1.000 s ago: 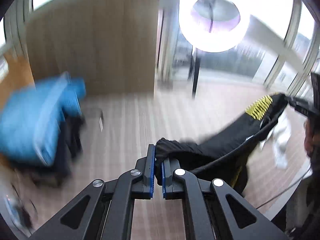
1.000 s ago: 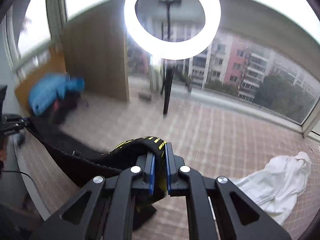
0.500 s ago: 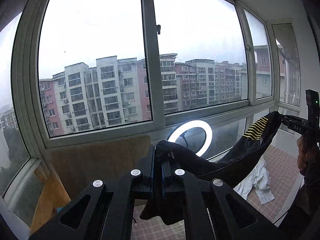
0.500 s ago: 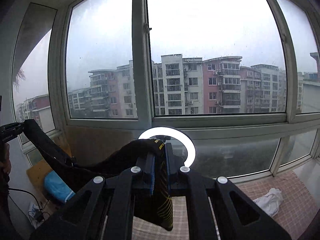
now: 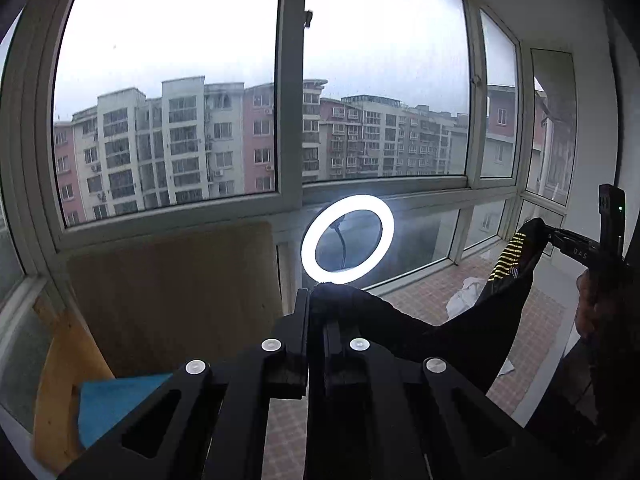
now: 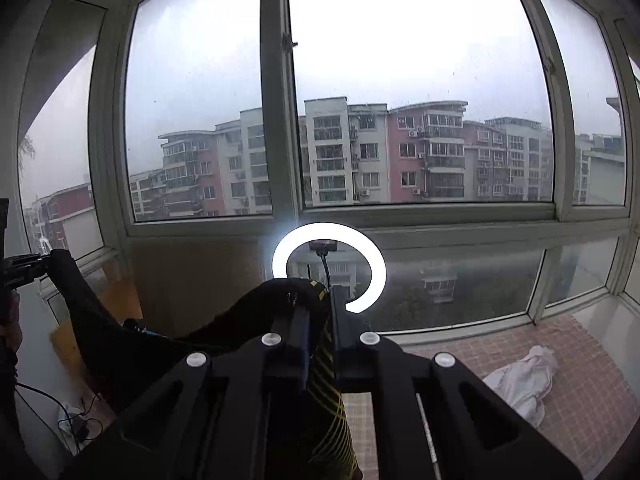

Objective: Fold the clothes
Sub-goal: 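Lower the black garment onto the bedspread with both grippers, laying it flat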

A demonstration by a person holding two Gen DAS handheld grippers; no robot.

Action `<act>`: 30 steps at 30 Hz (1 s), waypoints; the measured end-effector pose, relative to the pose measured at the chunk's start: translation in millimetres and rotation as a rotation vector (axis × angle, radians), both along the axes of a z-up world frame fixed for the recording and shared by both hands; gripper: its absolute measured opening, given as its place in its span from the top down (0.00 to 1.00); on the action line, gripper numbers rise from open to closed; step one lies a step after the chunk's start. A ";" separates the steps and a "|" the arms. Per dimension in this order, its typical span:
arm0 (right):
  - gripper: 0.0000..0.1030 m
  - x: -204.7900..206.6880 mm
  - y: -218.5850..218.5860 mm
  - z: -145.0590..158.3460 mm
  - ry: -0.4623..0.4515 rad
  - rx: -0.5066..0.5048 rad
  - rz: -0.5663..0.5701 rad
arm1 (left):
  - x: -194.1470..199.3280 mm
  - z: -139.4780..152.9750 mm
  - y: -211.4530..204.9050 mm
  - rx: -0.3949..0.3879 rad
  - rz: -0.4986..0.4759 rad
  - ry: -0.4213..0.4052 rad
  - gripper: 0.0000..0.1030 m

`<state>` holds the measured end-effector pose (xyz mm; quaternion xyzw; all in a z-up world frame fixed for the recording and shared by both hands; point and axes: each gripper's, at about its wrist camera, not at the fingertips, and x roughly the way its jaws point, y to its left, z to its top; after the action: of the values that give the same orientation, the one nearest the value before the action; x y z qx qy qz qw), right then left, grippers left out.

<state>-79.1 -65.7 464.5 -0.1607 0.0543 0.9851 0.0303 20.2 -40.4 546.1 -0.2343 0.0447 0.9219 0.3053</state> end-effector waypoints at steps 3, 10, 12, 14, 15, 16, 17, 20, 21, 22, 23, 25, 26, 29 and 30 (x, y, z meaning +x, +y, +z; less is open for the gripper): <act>0.92 -42.5 18.6 -47.7 -0.105 -0.051 -0.049 | -46.9 -62.2 14.3 -0.021 0.027 -0.142 0.96; 0.92 -172.5 77.9 -249.8 -0.491 -0.262 -0.204 | -161.6 -275.0 51.9 -0.085 0.165 -0.529 0.96; 0.91 -201.6 97.9 -310.5 -0.595 -0.345 -0.255 | -180.2 -323.8 60.8 -0.095 0.204 -0.594 0.96; 0.91 -222.8 113.2 -362.8 -0.674 -0.427 -0.298 | -192.9 -362.9 68.5 -0.116 0.224 -0.647 0.96; 0.91 -227.3 116.6 -383.3 -0.707 -0.452 -0.312 | -196.3 -377.0 71.9 -0.132 0.219 -0.672 0.96; 0.91 -229.3 117.2 -400.6 -0.737 -0.459 -0.316 | -199.7 -391.1 75.3 -0.148 0.213 -0.697 0.96; 0.91 -232.1 116.2 -414.8 -0.764 -0.452 -0.305 | -203.1 -405.2 78.7 -0.164 0.208 -0.721 0.96; 0.90 -246.0 118.0 -444.4 -0.832 -0.453 -0.192 | -213.8 -432.4 81.8 -0.180 0.192 -0.775 0.94; 0.89 -249.2 120.0 -449.1 -0.840 -0.459 -0.155 | -218.5 -435.0 81.2 -0.176 0.188 -0.782 0.93; 0.89 -252.7 124.2 -449.5 -0.836 -0.473 -0.129 | -224.0 -435.5 81.3 -0.167 0.177 -0.788 0.93; 0.86 -256.5 129.3 -448.4 -0.828 -0.491 -0.107 | -229.6 -435.7 81.8 -0.156 0.165 -0.796 0.90; 0.81 -264.6 138.3 -445.5 -0.814 -0.528 -0.064 | -240.0 -430.2 85.7 -0.159 0.161 -0.789 0.84; 0.75 -267.8 140.4 -441.5 -0.812 -0.541 -0.040 | -243.8 -425.9 86.7 -0.151 0.153 -0.785 0.81; 0.74 -273.0 145.0 -427.4 -0.807 -0.580 0.043 | -250.5 -411.7 87.0 -0.111 0.110 -0.772 0.69; 0.72 -272.1 146.3 -424.0 -0.798 -0.604 0.071 | -252.6 -407.3 86.4 -0.106 0.105 -0.758 0.65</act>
<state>-351.2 80.6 40.5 -0.5284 0.3157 0.7874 -0.0330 -232.4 45.9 138.8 -0.5760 -0.0358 0.7805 0.2401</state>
